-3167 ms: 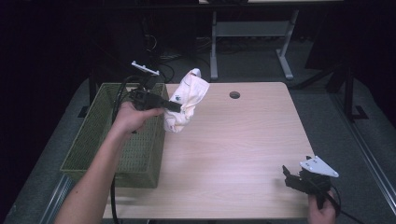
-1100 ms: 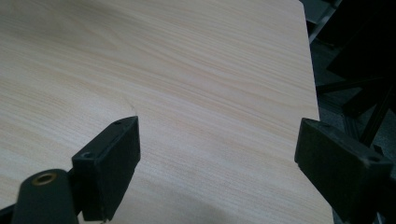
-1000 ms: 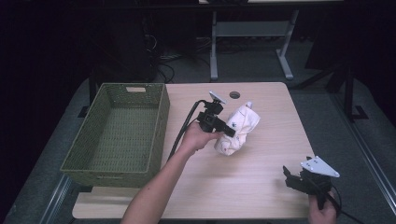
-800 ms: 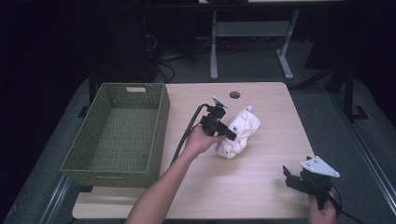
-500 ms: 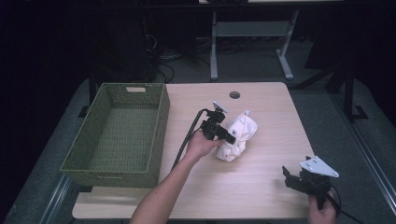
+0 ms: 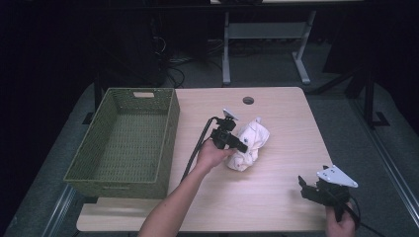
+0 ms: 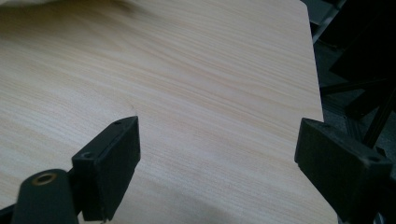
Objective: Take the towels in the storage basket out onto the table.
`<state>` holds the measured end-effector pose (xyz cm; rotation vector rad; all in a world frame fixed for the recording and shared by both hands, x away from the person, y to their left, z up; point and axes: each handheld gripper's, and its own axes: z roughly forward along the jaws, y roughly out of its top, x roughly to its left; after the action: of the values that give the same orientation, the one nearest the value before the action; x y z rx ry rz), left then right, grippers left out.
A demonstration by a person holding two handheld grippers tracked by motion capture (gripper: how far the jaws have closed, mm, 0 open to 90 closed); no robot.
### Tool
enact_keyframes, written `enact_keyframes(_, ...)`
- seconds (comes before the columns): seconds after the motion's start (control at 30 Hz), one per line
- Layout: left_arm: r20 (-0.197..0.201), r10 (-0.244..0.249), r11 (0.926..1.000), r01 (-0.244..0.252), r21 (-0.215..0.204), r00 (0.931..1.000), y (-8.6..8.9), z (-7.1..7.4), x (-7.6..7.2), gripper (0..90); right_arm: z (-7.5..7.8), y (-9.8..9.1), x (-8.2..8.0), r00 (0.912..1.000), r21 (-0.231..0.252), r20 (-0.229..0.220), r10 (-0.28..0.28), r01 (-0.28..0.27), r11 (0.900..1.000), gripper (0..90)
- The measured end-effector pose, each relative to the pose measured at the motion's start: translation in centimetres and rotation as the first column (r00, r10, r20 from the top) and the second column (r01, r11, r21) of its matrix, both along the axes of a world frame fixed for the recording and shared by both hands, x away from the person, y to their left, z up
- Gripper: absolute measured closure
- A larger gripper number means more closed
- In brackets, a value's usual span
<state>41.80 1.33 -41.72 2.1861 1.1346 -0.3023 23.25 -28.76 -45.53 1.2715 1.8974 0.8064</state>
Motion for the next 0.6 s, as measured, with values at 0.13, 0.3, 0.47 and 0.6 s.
enact_keyframes(0.13, 0.008, 0.001, 1.0000, -0.001, -0.003, 1.0000, -0.1, 0.0, -0.1, 57.6, 0.0, 0.1, 0.0, 1.0000, 0.002, 0.000, 0.001, -0.001, 1.0000, 13.9)
enact_keyframes(0.3, 0.018, 0.018, 0.9994, -0.018, -0.030, 0.9997, 0.1, 0.4, -0.2, 54.4, 0.0, 0.1, 0.0, 1.0000, -0.003, 0.001, 0.003, -0.003, 1.0000, 13.9)
enact_keyframes(0.47, 0.040, 0.009, 0.9993, -0.008, -0.036, 0.9992, 0.2, 0.9, -0.5, 52.8, 0.0, 0.2, -0.1, 1.0000, 0.002, -0.002, 0.003, -0.003, 1.0000, 13.9)
enact_keyframes(0.6, 0.048, 0.009, 0.9991, -0.007, -0.041, 0.9988, 0.4, 1.0, -0.7, 51.3, 0.1, 0.3, -0.1, 1.0000, 0.002, -0.002, 0.003, -0.003, 1.0000, 13.9)
